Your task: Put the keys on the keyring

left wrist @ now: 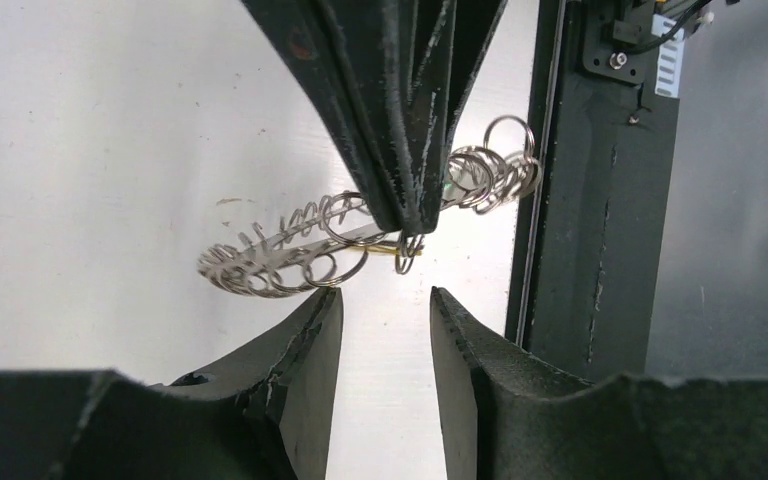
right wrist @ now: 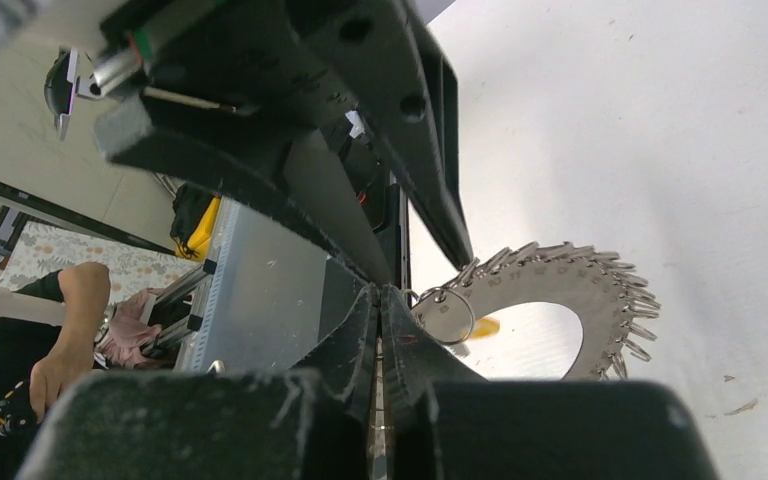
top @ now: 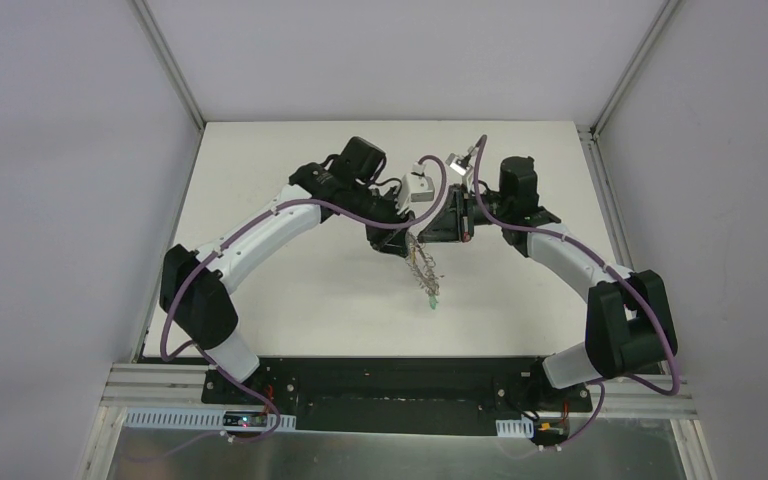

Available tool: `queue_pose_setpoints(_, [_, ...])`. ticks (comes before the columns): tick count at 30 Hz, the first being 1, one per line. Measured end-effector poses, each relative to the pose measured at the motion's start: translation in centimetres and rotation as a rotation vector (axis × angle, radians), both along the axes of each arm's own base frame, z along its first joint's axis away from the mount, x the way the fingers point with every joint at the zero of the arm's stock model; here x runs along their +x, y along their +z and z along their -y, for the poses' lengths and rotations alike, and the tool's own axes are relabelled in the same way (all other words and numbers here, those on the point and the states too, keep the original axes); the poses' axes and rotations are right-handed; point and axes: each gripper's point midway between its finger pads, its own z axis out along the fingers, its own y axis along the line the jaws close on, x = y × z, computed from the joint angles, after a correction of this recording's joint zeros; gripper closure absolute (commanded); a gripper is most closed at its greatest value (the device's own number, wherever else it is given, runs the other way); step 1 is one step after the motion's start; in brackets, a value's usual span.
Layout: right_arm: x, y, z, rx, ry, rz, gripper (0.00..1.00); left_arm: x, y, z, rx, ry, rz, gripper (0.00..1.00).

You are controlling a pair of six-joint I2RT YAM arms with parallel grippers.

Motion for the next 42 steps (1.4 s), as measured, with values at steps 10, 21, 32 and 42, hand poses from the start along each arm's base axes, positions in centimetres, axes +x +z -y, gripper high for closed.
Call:
queue_pose_setpoints(10, [-0.3,-0.1,0.1,0.005,0.017,0.002,1.0,-0.4,1.4,0.9,-0.074,0.0,-0.085,0.64])
queue_pose_setpoints(21, [-0.3,-0.1,0.1,0.005,0.017,0.001,1.0,-0.7,0.7,1.7,-0.091,-0.01,-0.171,0.65])
queue_pose_setpoints(32, [-0.5,-0.1,0.1,0.008,0.028,-0.001,1.0,-0.6,1.3,2.3,-0.116,-0.007,-0.2,0.91])
queue_pose_setpoints(42, [-0.5,-0.1,0.2,0.01,0.03,0.002,1.0,-0.5,1.4,2.1,-0.128,-0.013,-0.214,0.99])
